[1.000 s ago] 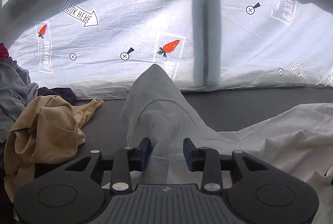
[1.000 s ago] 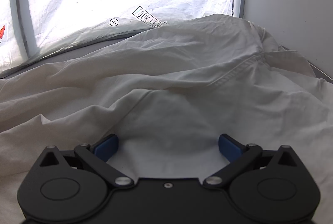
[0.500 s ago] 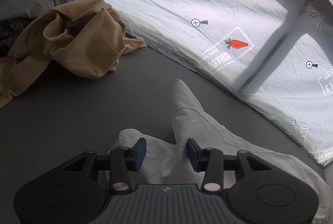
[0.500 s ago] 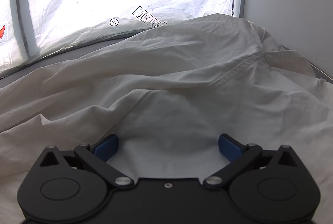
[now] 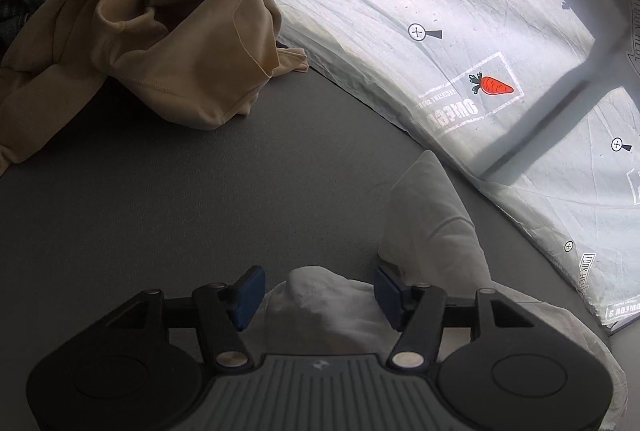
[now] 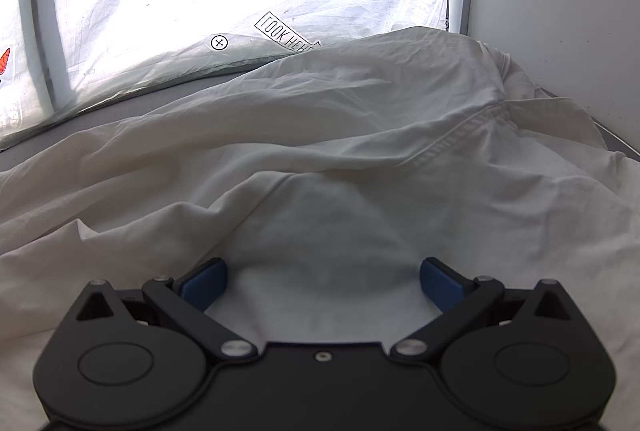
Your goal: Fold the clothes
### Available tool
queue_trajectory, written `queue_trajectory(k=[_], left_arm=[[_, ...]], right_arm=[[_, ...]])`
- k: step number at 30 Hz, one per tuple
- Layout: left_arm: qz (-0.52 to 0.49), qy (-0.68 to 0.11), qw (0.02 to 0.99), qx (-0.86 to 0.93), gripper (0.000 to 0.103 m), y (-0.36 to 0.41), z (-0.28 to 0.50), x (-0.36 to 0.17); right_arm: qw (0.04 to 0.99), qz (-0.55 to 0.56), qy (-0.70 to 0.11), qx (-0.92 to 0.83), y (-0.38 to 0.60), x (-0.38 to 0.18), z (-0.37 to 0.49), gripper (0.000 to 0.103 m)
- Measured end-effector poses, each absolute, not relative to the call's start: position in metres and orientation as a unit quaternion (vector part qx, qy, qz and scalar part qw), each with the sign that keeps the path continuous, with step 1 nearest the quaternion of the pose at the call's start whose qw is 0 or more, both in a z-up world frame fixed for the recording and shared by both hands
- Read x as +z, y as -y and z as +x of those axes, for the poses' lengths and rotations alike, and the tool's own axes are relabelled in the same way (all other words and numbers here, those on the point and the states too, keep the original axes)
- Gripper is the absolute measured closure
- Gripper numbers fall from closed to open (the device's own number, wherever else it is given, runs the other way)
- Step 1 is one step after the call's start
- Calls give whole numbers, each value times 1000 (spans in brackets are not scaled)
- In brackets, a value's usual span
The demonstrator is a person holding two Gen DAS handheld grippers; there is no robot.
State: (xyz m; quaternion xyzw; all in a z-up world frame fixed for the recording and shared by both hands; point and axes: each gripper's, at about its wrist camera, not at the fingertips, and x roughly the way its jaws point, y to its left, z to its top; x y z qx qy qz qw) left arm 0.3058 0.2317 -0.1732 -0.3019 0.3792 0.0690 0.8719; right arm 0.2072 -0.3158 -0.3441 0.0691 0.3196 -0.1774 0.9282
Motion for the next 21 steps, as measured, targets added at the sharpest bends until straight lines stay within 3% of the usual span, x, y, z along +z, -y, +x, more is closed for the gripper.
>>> queue_trajectory(k=[4, 6, 7, 8, 9, 12, 16, 21], left_arm=[[-377, -382, 842, 57, 40, -235, 305, -194], [-405, -388, 827, 45, 45, -236, 303, -199], [-407, -391, 825, 39, 52, -233, 301, -199], [-402, -395, 825, 36, 73, -228, 299, -197], [-397, -400, 826, 33, 84, -223, 297, -196], [-378, -387, 839, 48, 92, -213, 288, -179], [-390, -315, 862, 73, 96, -217, 267, -128], [-268, -284, 912, 123, 93, -208, 262, -74]], right_arm=[[928, 69, -319, -177, 316, -344, 207, 0], [928, 69, -319, -177, 316, -344, 207, 0], [928, 69, -319, -177, 317, -344, 207, 0], [928, 69, -319, -177, 317, -345, 207, 0], [928, 69, -319, -177, 317, -345, 207, 0], [928, 69, -319, -177, 317, -345, 207, 0], [928, 70, -319, -177, 318, -345, 207, 0], [929, 70, -319, -177, 320, -346, 206, 0]])
